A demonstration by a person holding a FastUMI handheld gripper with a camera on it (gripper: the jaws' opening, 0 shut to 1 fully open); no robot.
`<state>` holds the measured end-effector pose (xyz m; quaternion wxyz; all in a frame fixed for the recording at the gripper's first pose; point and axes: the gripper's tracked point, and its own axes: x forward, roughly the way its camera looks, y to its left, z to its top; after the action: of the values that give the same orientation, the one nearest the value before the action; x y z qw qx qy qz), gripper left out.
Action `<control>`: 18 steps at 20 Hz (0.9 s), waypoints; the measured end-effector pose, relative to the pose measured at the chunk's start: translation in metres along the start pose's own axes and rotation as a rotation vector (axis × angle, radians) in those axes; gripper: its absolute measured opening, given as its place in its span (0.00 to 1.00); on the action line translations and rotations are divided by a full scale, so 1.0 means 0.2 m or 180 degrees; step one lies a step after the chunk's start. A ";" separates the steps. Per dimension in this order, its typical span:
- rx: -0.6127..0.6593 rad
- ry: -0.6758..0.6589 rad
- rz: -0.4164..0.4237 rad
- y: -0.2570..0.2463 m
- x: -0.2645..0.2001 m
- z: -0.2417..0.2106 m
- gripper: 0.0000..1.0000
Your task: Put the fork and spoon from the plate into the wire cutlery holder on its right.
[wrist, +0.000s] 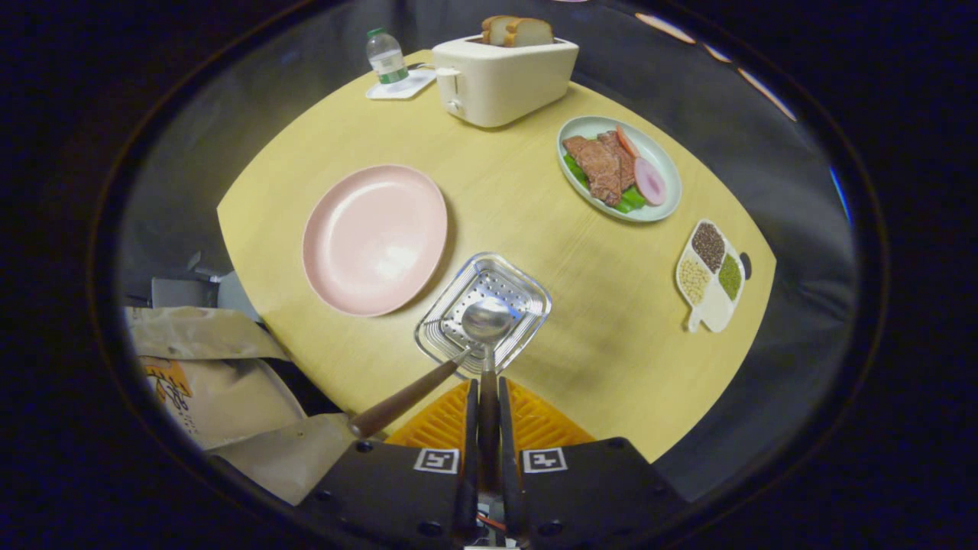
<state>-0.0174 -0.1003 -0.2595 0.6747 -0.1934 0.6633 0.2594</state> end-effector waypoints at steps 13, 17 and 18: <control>0.1077 -0.1934 -0.0549 -0.01 -0.52 0.18 1.00; 0.1245 -0.2771 -0.0806 0.11 -0.75 0.21 1.00; 0.1260 -0.2974 -0.0896 0.14 -0.80 0.20 1.00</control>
<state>-0.0002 -0.0687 -0.0962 0.9505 -0.0132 0.2957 0.0945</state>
